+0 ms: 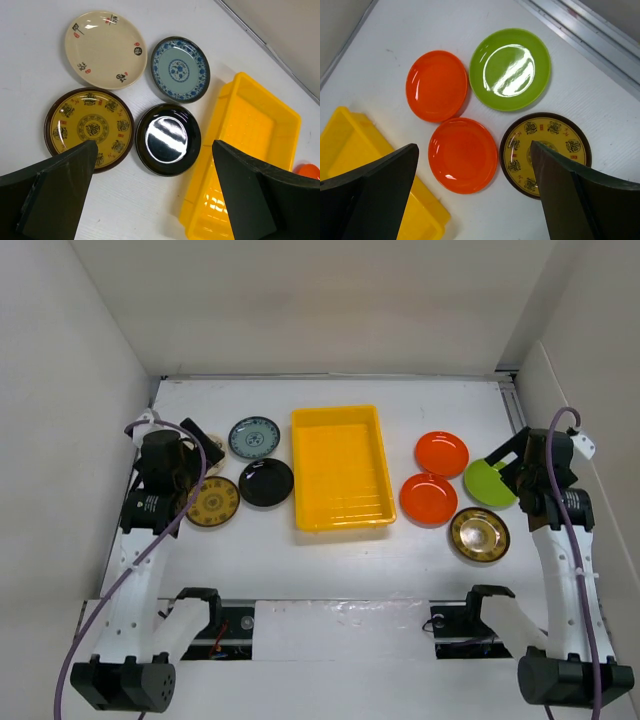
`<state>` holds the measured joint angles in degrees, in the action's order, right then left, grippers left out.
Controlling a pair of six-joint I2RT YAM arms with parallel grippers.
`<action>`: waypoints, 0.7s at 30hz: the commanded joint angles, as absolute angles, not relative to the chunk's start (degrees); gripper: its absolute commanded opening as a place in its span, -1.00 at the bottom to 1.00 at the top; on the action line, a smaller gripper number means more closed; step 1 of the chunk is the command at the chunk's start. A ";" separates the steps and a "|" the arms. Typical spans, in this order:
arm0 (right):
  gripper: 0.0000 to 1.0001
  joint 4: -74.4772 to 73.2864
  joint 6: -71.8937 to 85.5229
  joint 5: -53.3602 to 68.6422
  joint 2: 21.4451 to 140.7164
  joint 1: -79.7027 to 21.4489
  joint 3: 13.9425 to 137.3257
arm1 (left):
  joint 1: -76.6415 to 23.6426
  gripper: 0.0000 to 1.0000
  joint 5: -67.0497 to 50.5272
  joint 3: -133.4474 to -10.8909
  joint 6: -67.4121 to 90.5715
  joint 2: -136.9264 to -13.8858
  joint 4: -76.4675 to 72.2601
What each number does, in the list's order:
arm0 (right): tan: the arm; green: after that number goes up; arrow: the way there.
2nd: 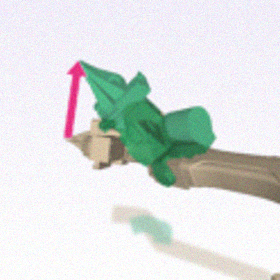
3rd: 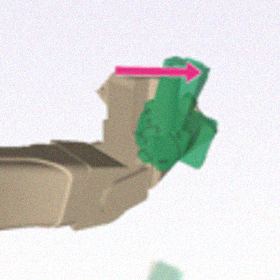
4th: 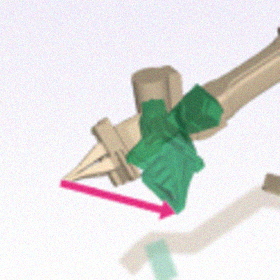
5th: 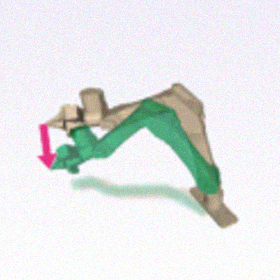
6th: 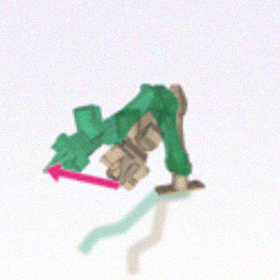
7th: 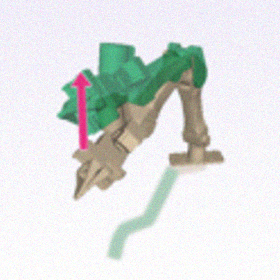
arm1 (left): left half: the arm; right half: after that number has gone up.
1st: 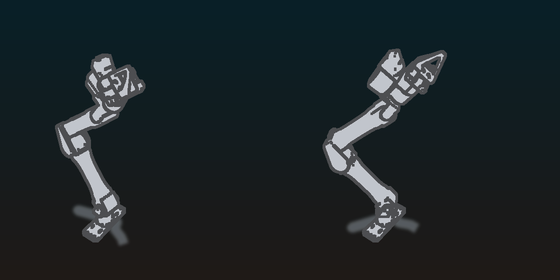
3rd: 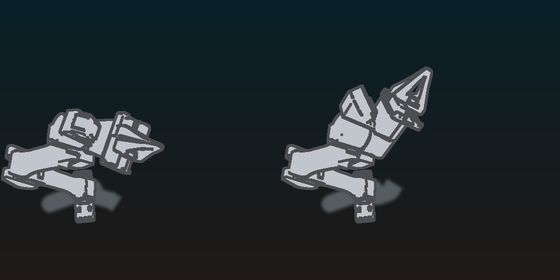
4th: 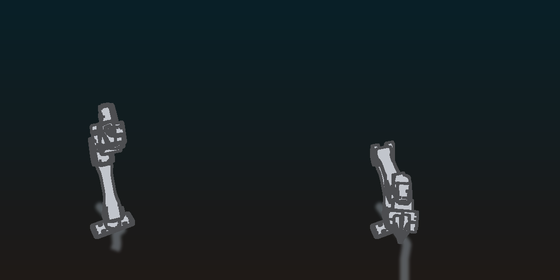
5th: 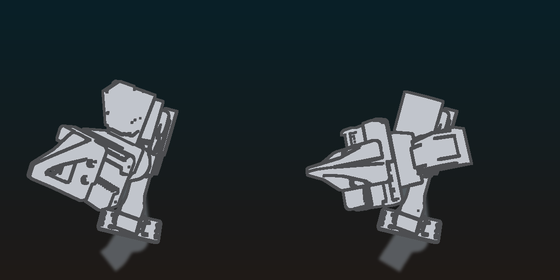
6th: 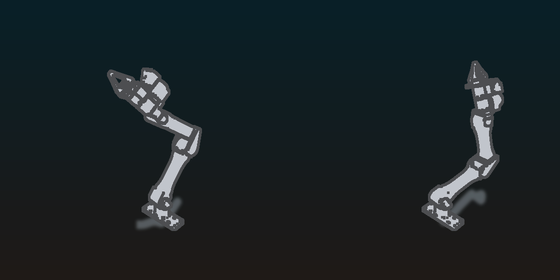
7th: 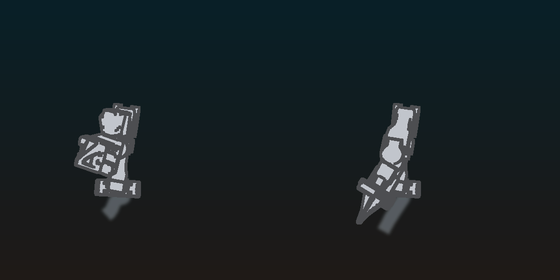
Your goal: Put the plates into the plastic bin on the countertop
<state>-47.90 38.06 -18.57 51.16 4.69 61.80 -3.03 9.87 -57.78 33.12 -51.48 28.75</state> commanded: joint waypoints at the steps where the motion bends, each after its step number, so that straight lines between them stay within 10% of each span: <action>1: 0.98 -47.10 41.38 -24.42 49.92 5.36 62.05 | -5.35 1.00 12.20 -56.16 33.57 -49.39 25.41; 21: 1.00 -34.46 47.63 -8.26 62.90 22.41 49.31 | -5.36 1.00 -0.44 -53.96 29.71 -47.99 22.50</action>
<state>-41.10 45.08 -11.75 59.81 21.82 49.80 -5.21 2.70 -54.61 31.40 -48.95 25.15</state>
